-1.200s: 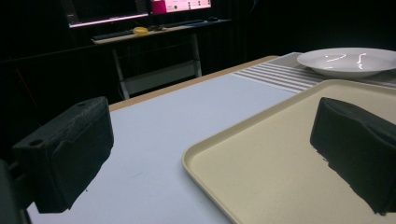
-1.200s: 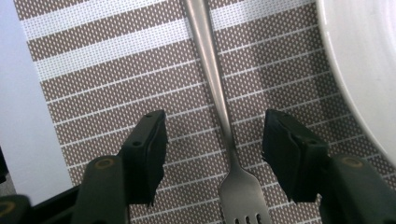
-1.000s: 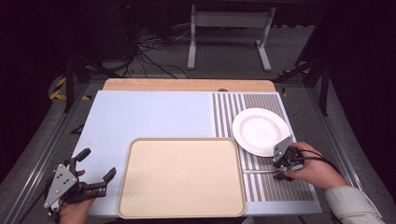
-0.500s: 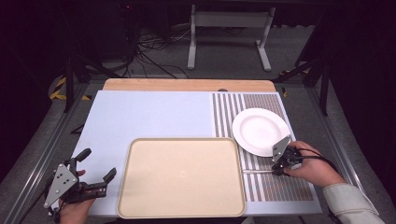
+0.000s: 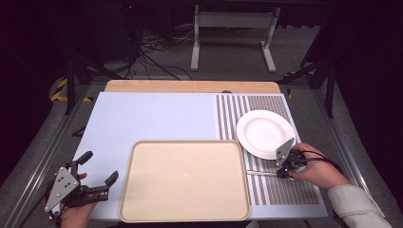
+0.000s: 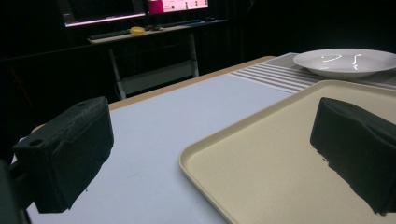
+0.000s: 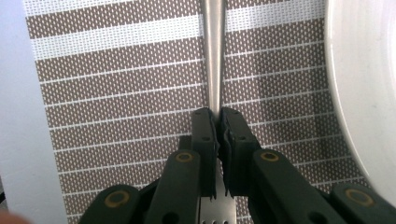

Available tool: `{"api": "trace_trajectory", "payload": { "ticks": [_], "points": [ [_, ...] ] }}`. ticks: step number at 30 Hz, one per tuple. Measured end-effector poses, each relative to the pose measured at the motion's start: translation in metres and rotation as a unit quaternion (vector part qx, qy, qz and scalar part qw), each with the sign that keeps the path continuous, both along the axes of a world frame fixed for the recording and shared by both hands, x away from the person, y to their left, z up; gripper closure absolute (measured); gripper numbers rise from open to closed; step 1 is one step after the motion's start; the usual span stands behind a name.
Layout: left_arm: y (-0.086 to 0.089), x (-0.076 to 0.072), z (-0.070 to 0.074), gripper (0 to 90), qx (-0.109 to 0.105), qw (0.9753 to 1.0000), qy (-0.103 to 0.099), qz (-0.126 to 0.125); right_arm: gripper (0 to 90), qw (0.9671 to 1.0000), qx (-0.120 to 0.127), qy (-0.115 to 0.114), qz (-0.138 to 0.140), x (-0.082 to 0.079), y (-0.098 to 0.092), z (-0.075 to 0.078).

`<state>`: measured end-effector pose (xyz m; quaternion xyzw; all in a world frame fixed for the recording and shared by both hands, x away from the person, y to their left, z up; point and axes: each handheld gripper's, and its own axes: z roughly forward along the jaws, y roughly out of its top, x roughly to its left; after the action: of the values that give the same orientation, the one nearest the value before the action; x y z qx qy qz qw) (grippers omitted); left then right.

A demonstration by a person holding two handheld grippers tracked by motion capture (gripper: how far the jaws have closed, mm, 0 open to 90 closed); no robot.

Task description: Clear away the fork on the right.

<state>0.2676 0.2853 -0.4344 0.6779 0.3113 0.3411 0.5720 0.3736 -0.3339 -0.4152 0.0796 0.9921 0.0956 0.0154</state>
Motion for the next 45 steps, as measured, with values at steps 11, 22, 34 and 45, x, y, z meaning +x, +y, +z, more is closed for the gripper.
{"api": "trace_trajectory", "payload": {
  "ticks": [11, 22, 34, 45],
  "points": [
    [0.0, 0.0, 0.0, 0.5, -0.001, 1.0, 0.0, 0.001, 86.6, 1.0, -0.001, 0.004, 0.003, 0.001, 0.001, 0.0],
    [0.0, 0.0, 0.0, 0.5, 0.0, 1.0, 0.002, 0.001, 86.7, 1.0, 0.003, 0.001, -0.006, -0.003, -0.002, 0.005],
    [0.0, 0.0, 0.0, 0.5, 0.001, 1.0, 0.0, 0.001, 86.7, 0.9986, 0.04, -0.033, 0.007, -0.006, 0.004, 0.041],
    [0.0, 0.001, 0.0, 0.5, -0.001, 1.0, 0.0, 0.001, 86.7, 0.9959, 0.054, -0.063, 0.036, 0.001, 0.031, 0.076]
  ]
}}
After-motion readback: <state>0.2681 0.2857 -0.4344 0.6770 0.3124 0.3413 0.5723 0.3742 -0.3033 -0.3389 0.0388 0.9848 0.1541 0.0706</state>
